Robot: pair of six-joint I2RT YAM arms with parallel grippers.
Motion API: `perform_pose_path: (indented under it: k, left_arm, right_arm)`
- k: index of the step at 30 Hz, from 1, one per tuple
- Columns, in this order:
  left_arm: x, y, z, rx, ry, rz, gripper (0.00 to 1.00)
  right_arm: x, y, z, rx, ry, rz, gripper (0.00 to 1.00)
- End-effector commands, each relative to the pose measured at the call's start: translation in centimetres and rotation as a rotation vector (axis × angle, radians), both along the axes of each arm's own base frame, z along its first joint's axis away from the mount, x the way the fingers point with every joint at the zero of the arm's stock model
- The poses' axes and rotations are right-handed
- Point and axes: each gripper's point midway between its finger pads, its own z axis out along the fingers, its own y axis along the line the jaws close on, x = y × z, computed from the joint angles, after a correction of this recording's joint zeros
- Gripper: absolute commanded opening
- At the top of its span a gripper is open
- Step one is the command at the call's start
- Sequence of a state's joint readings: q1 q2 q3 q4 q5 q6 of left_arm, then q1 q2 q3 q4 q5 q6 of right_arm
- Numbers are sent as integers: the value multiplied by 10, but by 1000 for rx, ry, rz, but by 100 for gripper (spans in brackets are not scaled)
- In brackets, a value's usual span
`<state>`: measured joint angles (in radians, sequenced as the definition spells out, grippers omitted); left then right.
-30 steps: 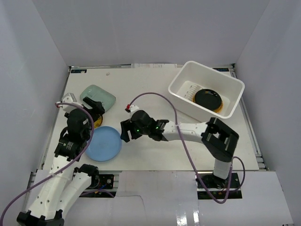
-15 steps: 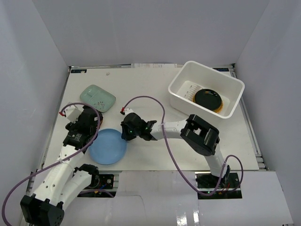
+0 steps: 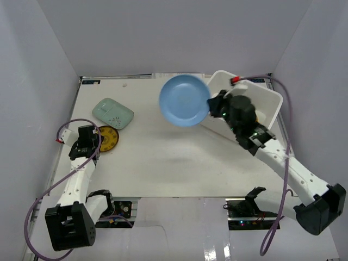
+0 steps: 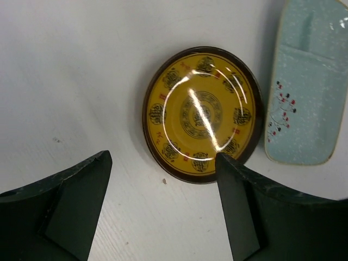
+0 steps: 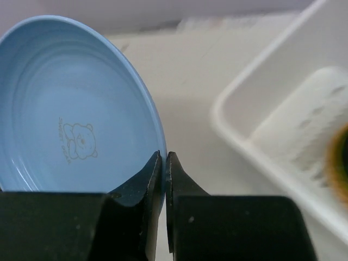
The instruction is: Place the plates into the plastic bin on the countertop
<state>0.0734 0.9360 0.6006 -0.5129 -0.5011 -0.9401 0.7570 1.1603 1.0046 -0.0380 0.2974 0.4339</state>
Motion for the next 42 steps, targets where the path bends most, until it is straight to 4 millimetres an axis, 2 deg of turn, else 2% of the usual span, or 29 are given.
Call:
perform_pose_path:
  k: [1, 2, 4, 5, 7, 8, 9, 10, 11, 13, 16, 17, 20, 21, 23, 24, 27, 30, 31, 33, 34, 35, 36, 37, 39, 40, 42]
  left_arm:
    - [12, 0, -13, -123, -37, -5, 87]
    - [13, -2, -27, -161, 1, -6, 87]
    - [13, 1, -37, -190, 19, 17, 88]
    - [14, -1, -46, -212, 42, 18, 88]
    - [13, -2, -55, -230, 59, 27, 88]
    - [13, -2, -58, -234, 65, 29, 89]
    - [14, -1, -61, -235, 65, 31, 89]
    - [11, -1, -66, -235, 76, 34, 90]
    - [11, -1, -68, -236, 76, 33, 90]
    - [9, 0, -75, -247, 98, 42, 92]
    - [9, 1, -81, -257, 110, 47, 92]
    - [9, 1, -83, -259, 111, 52, 91]
    - [13, 3, -89, -263, 96, 63, 90]
    - [13, 3, -92, -270, 102, 61, 86]
    - [15, 4, -94, -271, 100, 63, 81]
    - [16, 4, -95, -275, 100, 68, 79]
    - [17, 3, -97, -286, 99, 69, 65]
    - [16, 4, -96, -277, 92, 74, 49]
    - [15, 7, -94, -258, 93, 75, 40]
    - [15, 10, -93, -240, 92, 79, 34]
    - [13, 11, -94, -230, 103, 74, 32]
    - [11, 14, -95, -213, 116, 82, 25]
    - [11, 16, -96, -207, 128, 86, 21]
    - [11, 17, -97, -204, 137, 84, 17]
    - [10, 18, -98, -195, 156, 81, 2]
    - [10, 20, -96, -186, 159, 79, 0]
    - [7, 21, -93, -169, 170, 74, 0]
  right_arm:
    - [35, -102, 55, -38, -109, -290, 8]
    - [50, -143, 67, -54, -122, -403, 8]
    - [58, -181, 61, -79, -97, -492, 8]
    - [62, -214, 50, -98, -69, -570, 8]
    - [62, -241, 35, -104, -37, -626, 8]
    - [61, -267, 28, -101, -19, -686, 8]
    - [61, -273, 12, -94, 17, -696, 8]
    - [62, -290, 0, -88, 51, -723, 8]
    - [64, -295, -8, -87, 71, -728, 8]
    - [67, -305, -31, -86, 131, -738, 8]
    - [68, -307, -50, -81, 172, -736, 8]
    - [68, -306, -54, -76, 177, -729, 8]
    - [66, -296, -58, -38, 170, -692, 18]
    - [64, -293, -58, -27, 162, -679, 31]
    - [61, -286, -59, -15, 163, -645, 45]
    - [59, -285, -59, -13, 160, -636, 56]
    - [52, -271, -53, 14, 150, -567, 71]
    - [47, -252, -37, 73, 109, -486, 72]
    - [42, -237, -28, 104, 78, -423, 72]
    - [37, -216, -18, 160, 56, -358, 73]
    - [30, -195, -9, 177, 35, -295, 73]
    - [28, -184, -6, 186, 21, -266, 73]
    - [20, -161, -1, 196, 11, -210, 73]
    - [17, -152, 2, 200, 4, -187, 73]
    - [12, -138, 9, 201, -12, -155, 73]
    - [7, -129, 12, 202, -18, -129, 73]
    - [4, -122, 16, 205, -25, -105, 73]
